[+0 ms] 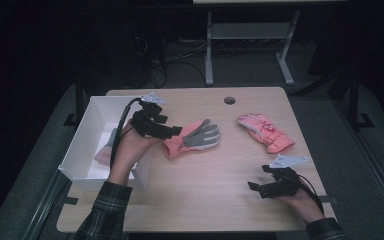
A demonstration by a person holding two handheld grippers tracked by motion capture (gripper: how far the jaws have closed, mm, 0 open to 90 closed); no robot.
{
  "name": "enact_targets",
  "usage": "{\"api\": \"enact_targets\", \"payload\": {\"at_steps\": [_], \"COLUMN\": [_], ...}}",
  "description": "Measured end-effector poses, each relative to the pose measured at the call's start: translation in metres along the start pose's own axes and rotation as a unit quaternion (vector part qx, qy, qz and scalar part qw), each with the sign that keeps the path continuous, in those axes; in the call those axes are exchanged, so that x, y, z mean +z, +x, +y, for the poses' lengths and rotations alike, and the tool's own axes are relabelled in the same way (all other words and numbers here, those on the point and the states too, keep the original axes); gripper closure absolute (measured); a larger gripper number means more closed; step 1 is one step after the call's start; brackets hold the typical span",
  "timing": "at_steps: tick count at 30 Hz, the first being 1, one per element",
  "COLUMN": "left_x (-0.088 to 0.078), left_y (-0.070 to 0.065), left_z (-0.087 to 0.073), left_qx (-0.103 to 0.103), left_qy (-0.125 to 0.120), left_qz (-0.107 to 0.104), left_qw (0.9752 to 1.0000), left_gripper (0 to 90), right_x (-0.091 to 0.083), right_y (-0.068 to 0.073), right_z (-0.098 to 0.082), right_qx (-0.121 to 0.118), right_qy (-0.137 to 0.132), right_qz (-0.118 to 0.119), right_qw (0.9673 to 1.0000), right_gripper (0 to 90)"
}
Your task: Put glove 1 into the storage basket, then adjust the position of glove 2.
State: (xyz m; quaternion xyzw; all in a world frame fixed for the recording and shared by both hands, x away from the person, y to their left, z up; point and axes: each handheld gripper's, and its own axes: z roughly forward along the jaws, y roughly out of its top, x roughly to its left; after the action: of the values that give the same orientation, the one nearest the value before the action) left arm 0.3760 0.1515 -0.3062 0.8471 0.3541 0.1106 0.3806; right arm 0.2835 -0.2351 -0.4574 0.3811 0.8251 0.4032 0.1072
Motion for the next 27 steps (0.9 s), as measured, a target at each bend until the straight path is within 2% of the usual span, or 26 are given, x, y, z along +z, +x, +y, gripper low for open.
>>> {"api": "enact_targets", "payload": {"at_steps": [1,2,3,4,5,6,7,8,11,14,15,16,18,19,21,23,25,26,27], "left_x": [0.004,0.004,0.008,0.015,0.015,0.026,0.026,0.035,0.050,0.066,0.066,0.076,0.084,0.084,0.095,0.107,0.111,0.121,0.121], "left_y": [-0.005,-0.005,-0.008,-0.013,-0.013,-0.016,-0.016,-0.018,-0.020,-0.018,-0.018,-0.016,-0.014,-0.014,-0.007,0.000,0.002,0.006,0.006], "left_z": [0.002,0.002,0.003,0.005,0.005,0.007,0.007,0.008,0.008,0.004,0.004,0.002,0.000,0.000,-0.004,-0.009,-0.011,-0.015,-0.015], "left_qx": [0.005,0.005,0.009,0.012,0.012,0.011,0.011,0.012,0.012,0.007,0.007,0.014,0.010,0.010,0.010,-0.002,-0.003,-0.007,-0.007], "left_qy": [0.002,0.002,0.008,0.011,0.011,0.018,0.018,0.023,0.026,0.037,0.037,0.039,0.037,0.037,0.043,0.043,0.048,0.053,0.053], "left_qz": [0.000,0.000,-0.001,0.000,0.000,-0.007,-0.007,-0.013,-0.018,-0.015,-0.015,-0.004,0.009,0.009,0.025,0.028,0.030,0.031,0.031], "left_qw": [1.0000,1.0000,0.9999,0.9999,0.9999,0.9998,0.9998,0.9996,0.9994,0.9992,0.9992,0.9991,0.9992,0.9992,0.9987,0.9987,0.9984,0.9981,0.9981], "left_gripper": [34.1,39.4,39.4,47.4,55.0,60.7,65.4,73.2,89.5,89.9,89.9,89.9,89.9,89.9,89.8,89.9,89.9,89.9,89.9], "right_x": [0.000,0.000,-0.001,0.000,0.000,0.000,0.000,0.001,0.002,0.002,0.002,0.001,0.001,0.001,0.001,0.002,0.002,0.003,0.003], "right_y": [0.000,0.000,0.000,0.000,0.000,0.000,0.000,0.000,0.001,0.001,0.002,0.001,0.001,0.001,0.001,0.002,0.002,0.003,0.003], "right_z": [0.000,0.000,0.000,0.000,0.001,0.001,0.001,0.003,0.003,0.002,0.002,0.002,0.002,0.002,0.002,0.003,0.003,0.003,0.003], "right_qx": [0.000,0.000,0.000,0.001,0.004,0.004,0.004,0.003,-0.001,-0.002,0.001,-0.003,-0.003,-0.003,-0.006,-0.006,-0.007,-0.007,-0.007], "right_qy": [0.000,0.000,-0.001,0.000,0.000,0.001,0.001,-0.002,0.001,0.001,0.001,-0.002,-0.001,-0.001,-0.004,-0.002,-0.001,-0.001,-0.001], "right_qz": [0.000,0.000,0.000,0.000,0.001,0.000,0.000,0.001,0.002,0.004,0.005,0.006,0.006,0.006,0.007,0.008,0.009,0.011,0.011], "right_qw": [1.0000,1.0000,1.0000,1.0000,1.0000,1.0000,1.0000,1.0000,1.0000,1.0000,1.0000,1.0000,1.0000,1.0000,0.9999,1.0000,0.9999,0.9999,0.9999], "right_gripper": [13.9,13.9,13.8,13.8,13.8,13.8,13.8,13.9,13.8,13.9,13.9,13.9,13.9,13.9,13.9,13.9,13.9,13.9,13.9]}}
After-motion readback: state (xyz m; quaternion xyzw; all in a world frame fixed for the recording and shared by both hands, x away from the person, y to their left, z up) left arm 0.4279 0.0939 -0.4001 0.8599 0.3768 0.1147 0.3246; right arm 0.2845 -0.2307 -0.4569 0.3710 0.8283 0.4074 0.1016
